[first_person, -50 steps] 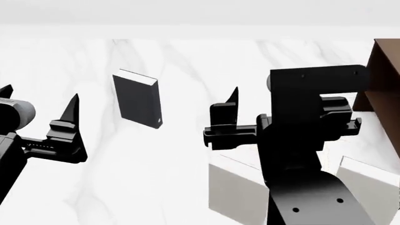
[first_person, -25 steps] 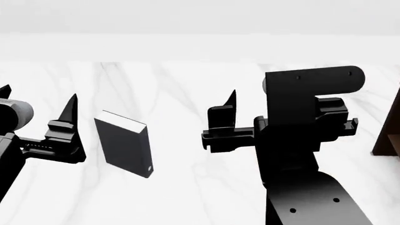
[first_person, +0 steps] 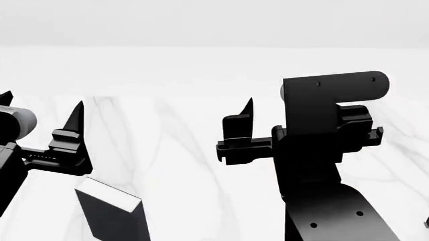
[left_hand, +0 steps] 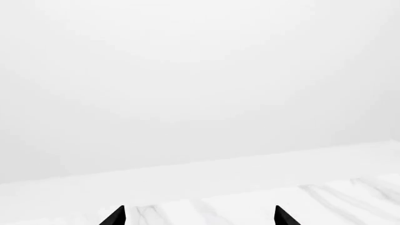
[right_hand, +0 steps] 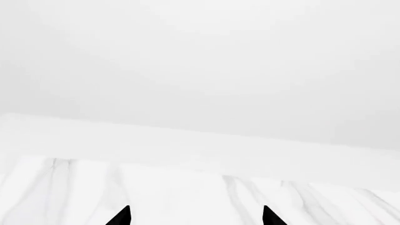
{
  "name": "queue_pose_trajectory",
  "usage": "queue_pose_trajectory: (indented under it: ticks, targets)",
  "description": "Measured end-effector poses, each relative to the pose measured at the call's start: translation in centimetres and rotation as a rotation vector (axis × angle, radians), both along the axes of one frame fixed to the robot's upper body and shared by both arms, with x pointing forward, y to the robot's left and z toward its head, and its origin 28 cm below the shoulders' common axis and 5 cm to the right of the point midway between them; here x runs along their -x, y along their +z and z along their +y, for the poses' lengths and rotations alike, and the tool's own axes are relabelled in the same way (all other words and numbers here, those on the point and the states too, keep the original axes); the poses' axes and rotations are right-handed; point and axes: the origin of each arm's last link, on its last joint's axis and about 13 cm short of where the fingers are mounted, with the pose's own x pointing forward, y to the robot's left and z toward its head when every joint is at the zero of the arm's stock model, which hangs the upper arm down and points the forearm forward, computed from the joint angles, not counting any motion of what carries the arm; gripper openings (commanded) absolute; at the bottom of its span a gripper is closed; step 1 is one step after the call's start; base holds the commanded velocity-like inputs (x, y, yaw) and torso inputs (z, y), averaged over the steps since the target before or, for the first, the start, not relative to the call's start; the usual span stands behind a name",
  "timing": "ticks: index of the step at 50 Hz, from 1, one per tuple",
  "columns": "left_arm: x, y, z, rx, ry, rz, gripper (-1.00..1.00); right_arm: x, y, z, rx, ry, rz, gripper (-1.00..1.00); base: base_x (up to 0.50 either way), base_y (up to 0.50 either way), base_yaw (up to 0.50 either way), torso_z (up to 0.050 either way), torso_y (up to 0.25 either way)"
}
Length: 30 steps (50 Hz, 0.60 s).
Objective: Pick up the book on the left and place it on top of the shelf.
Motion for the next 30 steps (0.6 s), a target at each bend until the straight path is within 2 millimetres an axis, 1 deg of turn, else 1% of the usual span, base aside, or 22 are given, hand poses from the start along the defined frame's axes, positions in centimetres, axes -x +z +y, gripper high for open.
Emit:
queue_pose_trajectory:
  ticks: [6,13,23,30]
  targets:
    - [0.0,-0.1,0.0,0.0,-0.002,0.002,1.0,-0.2,-0.1,0.1,0.016,0.012,0.038,1.0,0.0,0.0,0.0,0.0,0.0]
    - [0.0,-0.1,0.0,0.002,-0.002,0.003,1.0,-0.8,-0.5,0.3,0.082,0.055,0.106,1.0,0.0,0.0,0.0,0.0,0.0]
    - [0.0,-0.1,0.0,0.003,-0.002,0.004,1.0,-1.6,-0.8,0.6,0.216,0.258,0.211,1.0,0.0,0.0,0.0,0.0,0.0]
    - [-0.1,-0.1,0.0,0.003,-0.004,0.005,1.0,-1.7,-0.9,0.6,0.277,0.411,0.28,1.0,0.0,0.0,0.0,0.0,0.0]
